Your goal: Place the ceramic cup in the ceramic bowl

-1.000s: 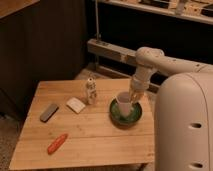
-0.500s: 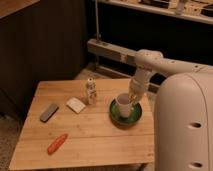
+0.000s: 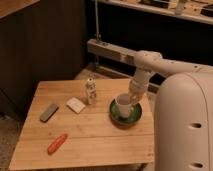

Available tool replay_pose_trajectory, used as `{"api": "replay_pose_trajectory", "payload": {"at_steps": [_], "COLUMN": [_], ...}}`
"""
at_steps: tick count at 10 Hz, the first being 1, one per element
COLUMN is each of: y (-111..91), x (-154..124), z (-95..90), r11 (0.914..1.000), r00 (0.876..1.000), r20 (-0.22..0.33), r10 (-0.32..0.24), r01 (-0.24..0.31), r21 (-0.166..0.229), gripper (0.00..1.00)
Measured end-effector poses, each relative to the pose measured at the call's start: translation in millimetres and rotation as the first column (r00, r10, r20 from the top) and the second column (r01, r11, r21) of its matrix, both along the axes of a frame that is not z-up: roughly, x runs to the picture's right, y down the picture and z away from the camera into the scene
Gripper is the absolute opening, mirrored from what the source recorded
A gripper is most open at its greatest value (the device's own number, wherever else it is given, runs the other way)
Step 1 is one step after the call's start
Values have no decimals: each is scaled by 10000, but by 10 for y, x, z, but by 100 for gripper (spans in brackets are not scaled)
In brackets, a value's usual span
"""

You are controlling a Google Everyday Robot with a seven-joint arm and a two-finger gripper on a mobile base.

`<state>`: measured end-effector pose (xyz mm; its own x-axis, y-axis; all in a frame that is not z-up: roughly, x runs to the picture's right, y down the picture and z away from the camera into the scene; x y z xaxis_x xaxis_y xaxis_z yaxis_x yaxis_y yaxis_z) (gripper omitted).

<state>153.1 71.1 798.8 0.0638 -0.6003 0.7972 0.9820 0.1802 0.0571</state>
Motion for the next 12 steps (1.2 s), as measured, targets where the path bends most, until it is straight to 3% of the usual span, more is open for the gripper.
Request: {"api": "replay_pose_trajectory", "payload": {"at_steps": [8, 9, 11, 12], "y": [37, 34, 36, 36], "x": [-30, -38, -39, -41], "z": [14, 6, 0, -3], "r11": [10000, 10000, 9999, 9999], "r00": [10000, 10000, 9999, 9999], "r20": [-41, -28, -31, -35], "r10": [-64, -82, -102, -107], "r01": [64, 82, 103, 107], "r21": [57, 57, 52, 58], "gripper": [48, 62, 75, 77]}}
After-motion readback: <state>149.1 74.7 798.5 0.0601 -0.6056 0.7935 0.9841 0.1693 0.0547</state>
